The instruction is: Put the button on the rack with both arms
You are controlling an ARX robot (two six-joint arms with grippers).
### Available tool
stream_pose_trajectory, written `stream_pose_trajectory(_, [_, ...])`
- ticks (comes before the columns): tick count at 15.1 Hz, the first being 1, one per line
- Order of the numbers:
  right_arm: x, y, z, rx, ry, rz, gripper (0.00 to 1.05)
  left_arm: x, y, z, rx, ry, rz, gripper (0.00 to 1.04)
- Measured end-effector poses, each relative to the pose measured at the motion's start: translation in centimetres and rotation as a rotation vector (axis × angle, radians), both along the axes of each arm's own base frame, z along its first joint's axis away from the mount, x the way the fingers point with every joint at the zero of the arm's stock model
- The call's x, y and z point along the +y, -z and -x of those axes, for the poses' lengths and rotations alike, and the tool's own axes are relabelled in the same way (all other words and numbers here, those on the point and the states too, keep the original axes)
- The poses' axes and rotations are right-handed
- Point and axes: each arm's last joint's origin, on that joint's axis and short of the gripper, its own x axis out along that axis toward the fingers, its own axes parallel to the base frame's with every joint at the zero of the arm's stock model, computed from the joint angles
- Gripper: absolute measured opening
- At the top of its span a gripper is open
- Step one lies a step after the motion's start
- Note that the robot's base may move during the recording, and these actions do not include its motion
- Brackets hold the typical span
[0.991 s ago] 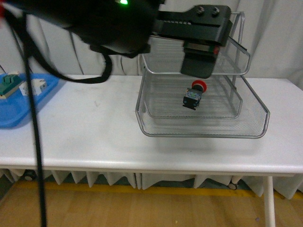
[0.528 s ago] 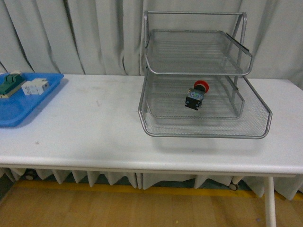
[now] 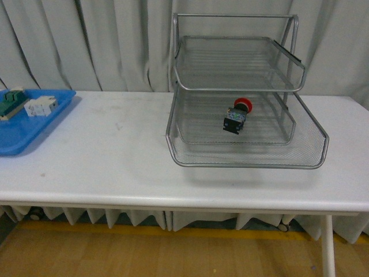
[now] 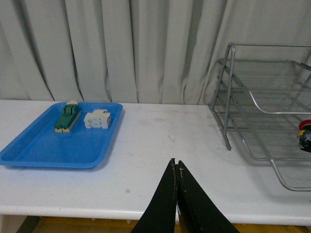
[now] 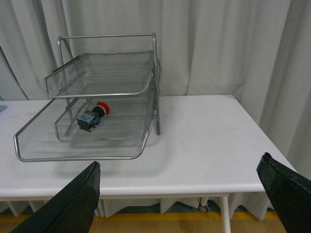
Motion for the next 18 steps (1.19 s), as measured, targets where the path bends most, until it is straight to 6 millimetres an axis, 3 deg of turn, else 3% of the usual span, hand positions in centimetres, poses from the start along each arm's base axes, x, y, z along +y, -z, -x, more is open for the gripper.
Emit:
stream_pose_trajectory(3, [0.0,0.0,0.0,0.0,0.001,0.0,0.98,1.2,0.9,0.8,0.013,-0.003,0.0,0.02])
stream_pose_trajectory(10, [0.0,0.0,0.0,0.0,0.0,0.0,0.98,1.1,2.1,2.2,0.005,0.006,0.0,0.02])
stream_pose_trajectory(18, [0.0,0.0,0.0,0.0,0.0,0.0,0.98,1.1,2.0,3.3,-0.012,0.005,0.001,0.02])
